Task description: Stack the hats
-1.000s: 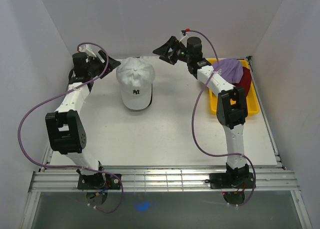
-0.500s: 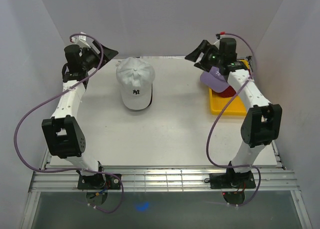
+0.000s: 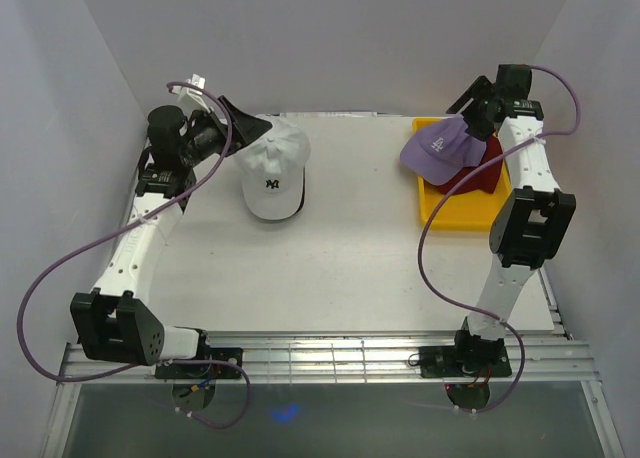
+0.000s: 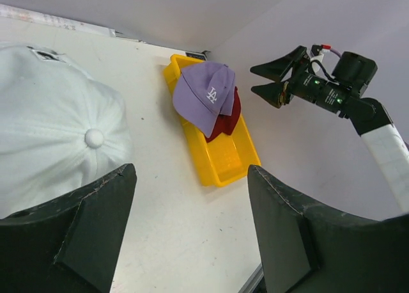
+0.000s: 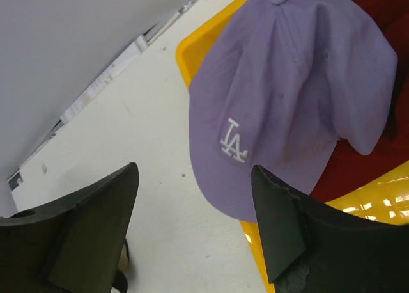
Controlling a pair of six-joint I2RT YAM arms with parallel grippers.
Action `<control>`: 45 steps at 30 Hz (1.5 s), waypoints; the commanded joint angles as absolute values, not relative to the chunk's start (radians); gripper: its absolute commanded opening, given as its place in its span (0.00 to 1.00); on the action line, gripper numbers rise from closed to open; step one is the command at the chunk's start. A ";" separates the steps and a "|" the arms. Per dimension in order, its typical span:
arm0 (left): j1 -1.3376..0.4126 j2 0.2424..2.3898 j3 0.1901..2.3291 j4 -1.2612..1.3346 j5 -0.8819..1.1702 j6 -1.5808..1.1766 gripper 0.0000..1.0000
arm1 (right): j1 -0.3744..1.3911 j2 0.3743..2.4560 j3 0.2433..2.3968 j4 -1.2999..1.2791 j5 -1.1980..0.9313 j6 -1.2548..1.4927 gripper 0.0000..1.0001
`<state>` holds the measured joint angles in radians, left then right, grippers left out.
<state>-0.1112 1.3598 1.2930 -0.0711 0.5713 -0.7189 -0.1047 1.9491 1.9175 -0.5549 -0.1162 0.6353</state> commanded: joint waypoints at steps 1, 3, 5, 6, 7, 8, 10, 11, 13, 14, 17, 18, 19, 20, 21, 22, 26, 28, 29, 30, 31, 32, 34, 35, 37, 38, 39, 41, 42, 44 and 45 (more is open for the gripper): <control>-0.115 1.264 1.255 -0.138 0.525 -0.692 0.81 | -0.101 2.009 2.017 -0.669 0.032 0.624 0.76; -0.118 1.241 1.244 -0.144 0.520 -0.693 0.81 | -0.101 2.043 2.034 -0.686 0.058 0.627 0.76; -0.126 1.221 1.241 -0.155 0.531 -0.695 0.81 | -0.103 2.059 2.037 -0.681 0.084 0.627 0.76; -0.132 1.218 1.241 -0.159 0.532 -0.695 0.80 | -0.101 2.075 2.039 -0.678 0.089 0.626 0.76; -0.135 1.213 1.241 -0.161 0.538 -0.695 0.81 | -0.101 2.083 2.040 -0.673 0.090 0.626 0.76; -0.140 1.209 1.244 -0.163 0.540 -0.695 0.80 | -0.101 2.106 2.045 -0.678 0.089 0.624 0.76; -0.147 1.207 1.246 -0.170 0.543 -0.693 0.80 | -0.101 2.131 2.068 -0.681 0.083 0.627 0.76; -0.149 1.209 1.249 -0.173 0.543 -0.692 0.80 | -0.101 2.140 2.068 -0.678 0.081 0.627 0.76; -0.152 1.212 1.253 -0.179 0.545 -0.687 0.80 | -0.101 2.158 2.063 -0.655 0.071 0.634 0.76; -0.152 1.213 1.255 -0.183 0.545 -0.686 0.80 | -0.101 2.170 2.060 -0.643 0.063 0.635 0.76; -0.158 1.213 1.256 -0.190 0.540 -0.677 0.80 | -0.101 2.210 2.085 -0.630 0.046 0.641 0.75; -0.160 1.212 1.256 -0.199 0.537 -0.672 0.80 | -0.100 2.221 2.094 -0.630 0.040 0.640 0.74; -0.160 1.210 1.256 -0.204 0.534 -0.667 0.80 | -0.100 2.227 2.103 -0.630 0.038 0.638 0.71; -0.160 1.210 1.255 -0.207 0.525 -0.661 0.80 | -0.101 2.235 2.109 -0.627 0.037 0.637 0.69; -0.160 1.209 1.255 -0.215 0.522 -0.660 0.80 | -0.100 2.237 2.109 -0.623 0.031 0.637 0.65; -0.160 1.210 1.258 -0.216 0.522 -0.657 0.80 | -0.100 2.234 2.106 -0.611 0.028 0.637 0.53; -0.161 1.215 1.264 -0.219 0.520 -0.657 0.79 | -0.100 2.217 2.094 -0.592 0.011 0.627 0.21; -0.161 1.221 1.278 -0.230 0.511 -0.652 0.79 | -0.100 2.209 2.108 -0.603 0.011 0.615 0.08; -0.160 1.229 1.285 -0.235 0.508 -0.649 0.79 | -0.100 2.189 2.109 -0.601 0.000 0.611 0.08; -0.160 1.232 1.292 -0.241 0.508 -0.644 0.79 | -0.100 2.174 2.103 -0.598 -0.029 0.603 0.08; -0.161 1.235 1.304 -0.245 0.506 -0.641 0.79 | -0.100 2.157 2.099 -0.592 -0.034 0.600 0.08; -0.160 1.238 1.308 -0.247 0.505 -0.641 0.79 | -0.101 2.119 2.092 -0.583 -0.038 0.597 0.08; -0.161 1.236 1.315 -0.249 0.502 -0.644 0.79 | -0.100 2.080 2.082 -0.575 -0.054 0.586 0.08; -0.161 1.238 1.318 -0.249 0.502 -0.646 0.79 | -0.100 2.042 2.082 -0.574 -0.061 0.584 0.08; -0.160 1.243 1.325 -0.249 0.503 -0.650 0.79 | -0.100 2.010 2.089 -0.566 -0.093 0.578 0.08; -0.161 1.246 1.331 -0.249 0.503 -0.650 0.79 | -0.100 1.984 2.097 -0.566 -0.107 0.578 0.08; -0.161 1.247 1.336 -0.249 0.503 -0.650 0.79 | -0.100 1.974 2.103 -0.566 -0.124 0.577 0.08; -0.161 1.249 1.345 -0.250 0.499 -0.652 0.79 | -0.100 1.948 2.129 -0.569 -0.182 0.577 0.08; -0.160 1.249 1.357 -0.253 0.497 -0.652 0.79 | -0.100 1.939 2.134 -0.566 -0.234 0.578 0.08; -0.160 1.250 1.373 -0.258 0.497 -0.653 0.79 | -0.094 1.908 2.132 -0.546 -0.288 0.589 0.08; -0.160 1.258 1.388 -0.264 0.495 -0.655 0.79 | -0.089 1.898 2.134 -0.539 -0.316 0.592 0.08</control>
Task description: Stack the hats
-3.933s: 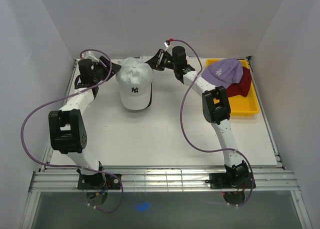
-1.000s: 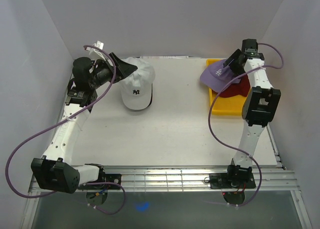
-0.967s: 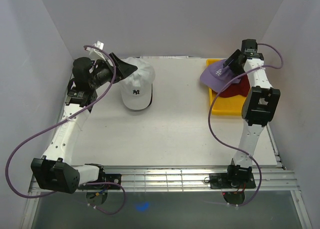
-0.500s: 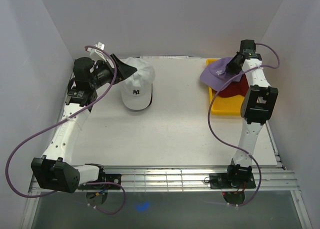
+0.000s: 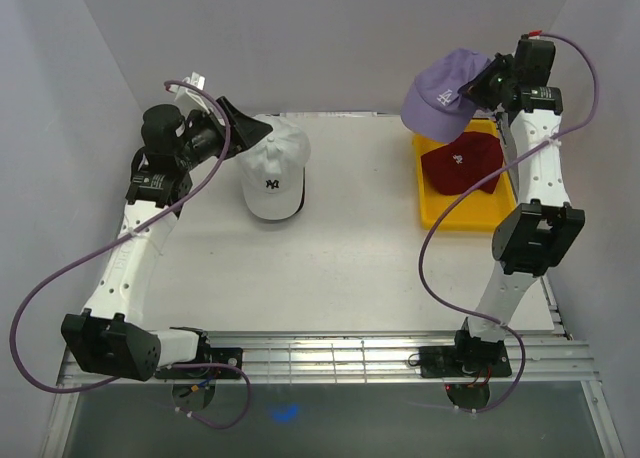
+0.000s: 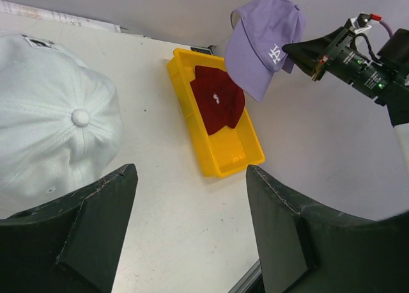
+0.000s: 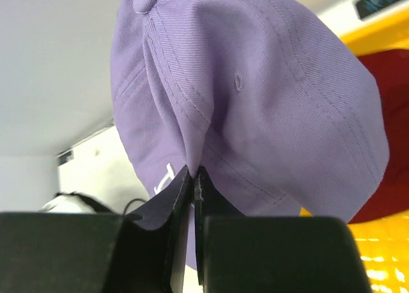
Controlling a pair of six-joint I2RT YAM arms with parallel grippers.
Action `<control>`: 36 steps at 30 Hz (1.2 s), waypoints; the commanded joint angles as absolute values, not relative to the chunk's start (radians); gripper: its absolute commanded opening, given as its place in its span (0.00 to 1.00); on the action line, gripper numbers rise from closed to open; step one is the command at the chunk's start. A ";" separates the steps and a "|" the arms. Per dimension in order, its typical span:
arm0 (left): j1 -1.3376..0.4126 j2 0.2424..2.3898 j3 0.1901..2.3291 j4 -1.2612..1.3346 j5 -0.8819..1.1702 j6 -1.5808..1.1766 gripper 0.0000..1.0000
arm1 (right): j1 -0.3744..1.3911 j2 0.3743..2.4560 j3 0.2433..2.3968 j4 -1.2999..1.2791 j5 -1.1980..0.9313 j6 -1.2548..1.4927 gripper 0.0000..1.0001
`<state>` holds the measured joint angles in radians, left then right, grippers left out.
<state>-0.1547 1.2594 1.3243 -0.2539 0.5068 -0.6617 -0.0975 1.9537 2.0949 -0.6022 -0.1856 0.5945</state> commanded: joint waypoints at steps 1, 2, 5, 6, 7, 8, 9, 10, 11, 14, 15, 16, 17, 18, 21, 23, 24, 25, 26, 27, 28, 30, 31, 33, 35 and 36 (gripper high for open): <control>-0.160 1.261 1.397 -0.265 0.499 -0.660 0.79 | -0.083 1.888 2.134 -0.537 -0.328 0.594 0.08; -0.161 1.264 1.405 -0.265 0.502 -0.664 0.80 | -0.068 1.867 2.131 -0.516 -0.346 0.597 0.08; -0.161 1.281 1.439 -0.267 0.518 -0.680 0.80 | -0.025 1.835 2.125 -0.445 -0.422 0.617 0.08; -0.161 1.284 1.451 -0.278 0.508 -0.672 0.80 | -0.011 1.829 2.114 -0.422 -0.445 0.635 0.08; -0.160 1.285 1.478 -0.290 0.497 -0.664 0.81 | -0.002 1.827 2.115 -0.399 -0.459 0.641 0.08; -0.160 1.285 1.492 -0.302 0.483 -0.658 0.81 | 0.052 1.828 2.120 -0.359 -0.468 0.649 0.08; -0.160 1.285 1.506 -0.322 0.473 -0.650 0.82 | 0.070 1.838 2.147 -0.344 -0.483 0.653 0.08; -0.158 1.287 1.522 -0.334 0.456 -0.635 0.82 | 0.092 1.847 2.163 -0.325 -0.491 0.667 0.08; -0.156 1.290 1.555 -0.348 0.446 -0.629 0.82 | 0.132 1.873 2.184 -0.315 -0.492 0.676 0.08; -0.147 1.295 1.613 -0.405 0.422 -0.626 0.82 | 0.210 1.931 2.270 -0.275 -0.512 0.712 0.08; -0.138 1.295 1.626 -0.425 0.419 -0.627 0.82 | 0.228 1.942 2.279 -0.259 -0.512 0.721 0.08; -0.134 1.296 1.635 -0.434 0.414 -0.630 0.82 | 0.247 1.948 2.276 -0.209 -0.517 0.735 0.08; -0.124 1.293 1.650 -0.442 0.410 -0.635 0.82 | 0.286 1.963 2.272 -0.183 -0.520 0.768 0.08; -0.118 1.289 1.657 -0.451 0.408 -0.637 0.83 | 0.304 1.973 2.269 -0.155 -0.523 0.784 0.08; -0.101 1.287 1.684 -0.472 0.408 -0.643 0.82 | 0.380 2.034 2.325 -0.123 -0.517 0.816 0.08; -0.091 1.284 1.693 -0.482 0.410 -0.644 0.82 | 0.432 2.069 2.356 -0.109 -0.508 0.824 0.08; -0.086 1.281 1.701 -0.486 0.413 -0.646 0.83 | 0.446 2.078 2.355 -0.098 -0.500 0.831 0.08; -0.084 1.275 1.701 -0.488 0.413 -0.646 0.82 | 0.462 2.085 2.350 -0.086 -0.497 0.834 0.08; -0.081 1.270 1.703 -0.489 0.413 -0.647 0.83 | 0.485 2.098 2.350 -0.069 -0.494 0.834 0.08; -0.077 1.267 1.703 -0.491 0.413 -0.647 0.83 | 0.495 2.106 2.349 -0.064 -0.491 0.833 0.08; -0.075 1.261 1.703 -0.492 0.414 -0.646 0.83 | 0.505 2.111 2.352 -0.063 -0.482 0.830 0.08; -0.072 1.256 1.704 -0.505 0.416 -0.641 0.83 | 0.525 2.126 2.352 -0.061 -0.469 0.822 0.08; -0.072 1.253 1.703 -0.506 0.416 -0.640 0.83 | 0.532 2.135 2.349 -0.061 -0.468 0.822 0.08; -0.072 1.244 1.698 -0.506 0.416 -0.641 0.83 | 0.548 2.144 2.347 -0.060 -0.466 0.818 0.08; -0.071 1.239 1.692 -0.506 0.416 -0.638 0.83 | 0.561 2.152 2.342 -0.069 -0.460 0.805 0.08; -0.071 1.236 1.689 -0.508 0.416 -0.637 0.83 | 0.564 2.154 2.333 -0.080 -0.451 0.796 0.08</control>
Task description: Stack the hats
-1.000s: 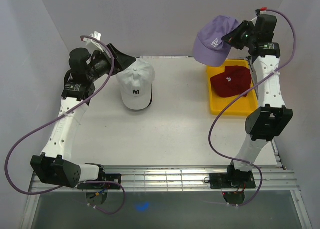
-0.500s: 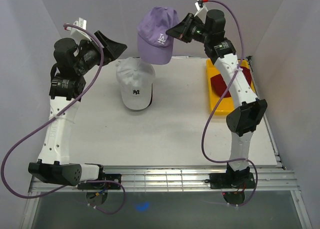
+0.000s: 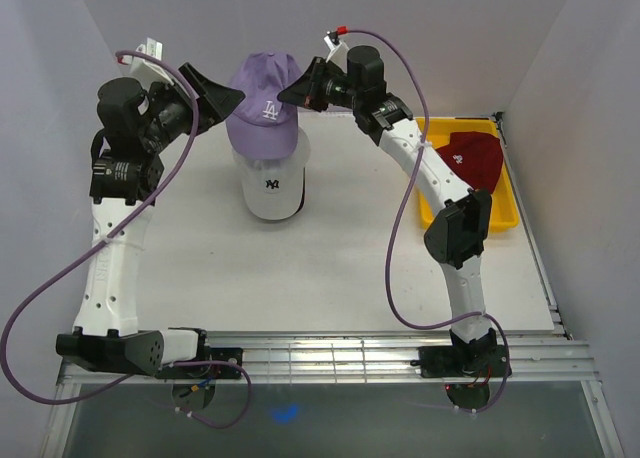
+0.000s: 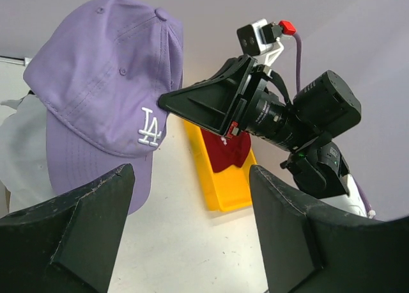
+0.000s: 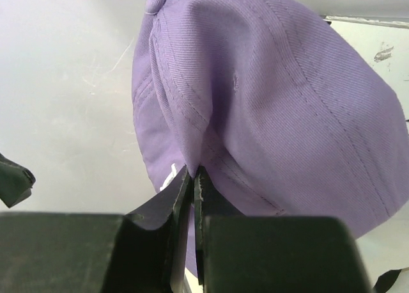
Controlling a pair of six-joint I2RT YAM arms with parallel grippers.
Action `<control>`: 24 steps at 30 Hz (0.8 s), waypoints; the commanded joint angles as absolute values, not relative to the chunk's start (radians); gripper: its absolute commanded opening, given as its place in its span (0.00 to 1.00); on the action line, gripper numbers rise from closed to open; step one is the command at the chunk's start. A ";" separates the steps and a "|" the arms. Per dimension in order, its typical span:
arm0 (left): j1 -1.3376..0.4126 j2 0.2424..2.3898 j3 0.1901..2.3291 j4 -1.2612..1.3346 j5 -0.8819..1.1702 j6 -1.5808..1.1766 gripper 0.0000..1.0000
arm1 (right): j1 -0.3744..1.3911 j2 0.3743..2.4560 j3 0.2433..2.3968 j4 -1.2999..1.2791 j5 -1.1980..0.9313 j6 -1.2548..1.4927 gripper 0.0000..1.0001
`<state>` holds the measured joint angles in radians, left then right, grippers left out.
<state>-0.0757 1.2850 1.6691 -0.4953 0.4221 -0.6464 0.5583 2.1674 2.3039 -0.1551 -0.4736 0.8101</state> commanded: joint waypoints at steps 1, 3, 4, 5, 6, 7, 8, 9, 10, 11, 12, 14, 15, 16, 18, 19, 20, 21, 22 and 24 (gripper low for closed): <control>-0.071 1.236 1.686 -0.508 0.419 -0.634 0.83 | 0.566 2.149 2.326 -0.081 -0.449 0.786 0.08; -0.071 1.230 1.671 -0.505 0.417 -0.634 0.83 | 0.569 2.146 2.307 -0.080 -0.453 0.781 0.08; -0.071 1.229 1.664 -0.503 0.417 -0.632 0.83 | 0.569 2.145 2.298 -0.080 -0.454 0.779 0.08; -0.071 1.226 1.655 -0.503 0.416 -0.632 0.83 | 0.571 2.145 2.295 -0.081 -0.456 0.772 0.08; -0.071 1.223 1.638 -0.499 0.416 -0.632 0.83 | 0.574 2.145 2.293 -0.086 -0.459 0.766 0.08; -0.071 1.220 1.628 -0.497 0.416 -0.632 0.83 | 0.574 2.143 2.283 -0.095 -0.459 0.762 0.08; -0.071 1.218 1.617 -0.494 0.417 -0.632 0.83 | 0.574 2.141 2.273 -0.097 -0.459 0.755 0.08; -0.069 1.216 1.594 -0.488 0.417 -0.632 0.83 | 0.574 2.140 2.263 -0.095 -0.465 0.752 0.08; -0.069 1.212 1.583 -0.485 0.417 -0.634 0.83 | 0.575 2.140 2.246 -0.092 -0.471 0.749 0.08; -0.066 1.212 1.571 -0.477 0.422 -0.635 0.83 | 0.575 2.141 2.243 -0.092 -0.474 0.744 0.08; -0.066 1.212 1.545 -0.473 0.426 -0.635 0.83 | 0.577 2.141 2.238 -0.094 -0.476 0.735 0.08; -0.055 1.218 1.525 -0.466 0.439 -0.640 0.83 | 0.580 2.138 2.230 -0.101 -0.474 0.723 0.08; -0.052 1.219 1.502 -0.463 0.451 -0.644 0.83 | 0.578 2.137 2.227 -0.100 -0.479 0.715 0.08; -0.046 1.221 1.487 -0.459 0.459 -0.647 0.83 | 0.580 2.137 2.226 -0.101 -0.480 0.710 0.08; -0.028 1.224 1.453 -0.436 0.485 -0.667 0.83 | 0.580 2.135 2.221 -0.107 -0.483 0.704 0.08; -0.020 1.224 1.421 -0.428 0.497 -0.675 0.83 | 0.580 2.131 2.217 -0.107 -0.485 0.704 0.08; -0.005 1.230 1.405 -0.411 0.511 -0.684 0.83 | 0.581 2.129 2.211 -0.107 -0.485 0.701 0.08; -0.002 1.235 1.390 -0.407 0.531 -0.698 0.83 | 0.581 2.126 2.197 -0.103 -0.486 0.701 0.08; -0.002 1.238 1.369 -0.402 0.534 -0.701 0.83 | 0.583 2.119 2.191 -0.103 -0.486 0.696 0.08; 0.032 1.247 1.350 -0.393 0.528 -0.703 0.83 | 0.583 2.114 2.180 -0.101 -0.486 0.695 0.09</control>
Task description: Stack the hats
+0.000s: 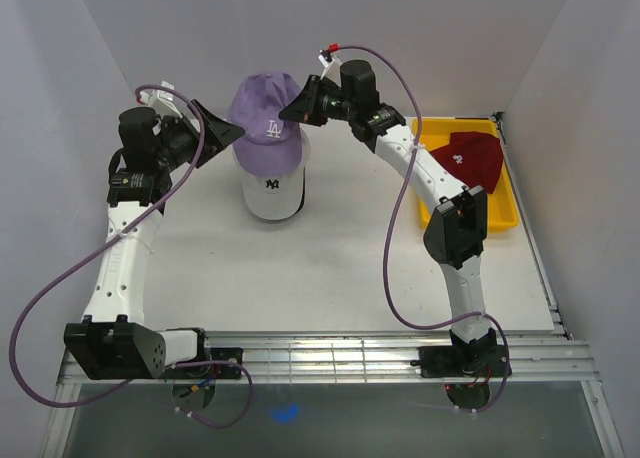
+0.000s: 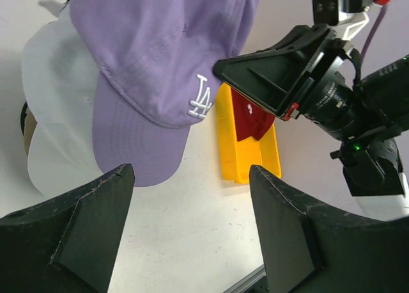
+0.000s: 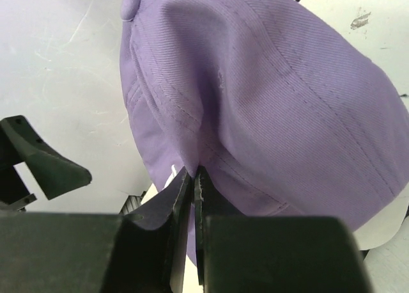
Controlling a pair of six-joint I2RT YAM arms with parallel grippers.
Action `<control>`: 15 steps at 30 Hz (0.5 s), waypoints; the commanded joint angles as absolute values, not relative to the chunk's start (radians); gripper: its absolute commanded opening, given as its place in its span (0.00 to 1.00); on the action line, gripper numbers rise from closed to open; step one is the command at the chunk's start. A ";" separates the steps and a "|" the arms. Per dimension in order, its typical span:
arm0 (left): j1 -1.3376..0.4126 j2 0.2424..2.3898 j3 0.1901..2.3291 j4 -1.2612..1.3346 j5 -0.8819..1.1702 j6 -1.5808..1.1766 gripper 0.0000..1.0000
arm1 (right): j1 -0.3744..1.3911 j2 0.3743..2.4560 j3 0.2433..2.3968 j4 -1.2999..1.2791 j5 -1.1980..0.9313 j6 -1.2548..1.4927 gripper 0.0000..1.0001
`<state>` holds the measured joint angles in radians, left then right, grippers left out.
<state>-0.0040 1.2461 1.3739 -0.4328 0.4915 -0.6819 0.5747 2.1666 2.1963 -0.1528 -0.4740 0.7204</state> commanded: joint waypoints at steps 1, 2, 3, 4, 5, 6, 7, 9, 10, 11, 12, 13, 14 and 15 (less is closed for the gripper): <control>0.037 1.250 1.344 -0.390 0.519 -0.703 0.83 | 0.583 2.112 2.178 -0.101 -0.486 0.695 0.09; 0.046 1.255 1.339 -0.387 0.518 -0.703 0.83 | 0.583 2.114 2.178 -0.103 -0.485 0.695 0.09; 0.052 1.268 1.338 -0.384 0.518 -0.703 0.83 | 0.583 2.114 2.180 -0.101 -0.485 0.695 0.09; 0.054 1.273 1.336 -0.379 0.520 -0.704 0.83 | 0.583 2.117 2.189 -0.101 -0.486 0.696 0.09; 0.061 1.279 1.335 -0.373 0.523 -0.704 0.83 | 0.583 2.118 2.195 -0.101 -0.488 0.703 0.09; 0.064 1.290 1.333 -0.370 0.526 -0.706 0.83 | 0.583 2.120 2.203 -0.103 -0.489 0.706 0.09; 0.066 1.293 1.332 -0.364 0.532 -0.706 0.83 | 0.583 2.125 2.224 -0.109 -0.489 0.710 0.09; 0.071 1.298 1.319 -0.341 0.549 -0.701 0.83 | 0.583 2.128 2.246 -0.112 -0.491 0.722 0.09; 0.072 1.301 1.313 -0.325 0.560 -0.696 0.83 | 0.583 2.128 2.256 -0.113 -0.491 0.729 0.09; 0.074 1.304 1.307 -0.295 0.578 -0.693 0.83 | 0.581 2.129 2.276 -0.112 -0.492 0.742 0.09; 0.074 1.302 1.287 -0.275 0.590 -0.695 0.83 | 0.580 2.129 2.286 -0.112 -0.495 0.749 0.09; 0.077 1.302 1.276 -0.253 0.604 -0.699 0.83 | 0.578 2.129 2.295 -0.112 -0.499 0.756 0.09; 0.080 1.299 1.264 -0.206 0.620 -0.706 0.83 | 0.578 2.128 2.307 -0.109 -0.500 0.761 0.09; 0.081 1.298 1.243 -0.181 0.644 -0.722 0.83 | 0.575 2.128 2.312 -0.109 -0.508 0.771 0.09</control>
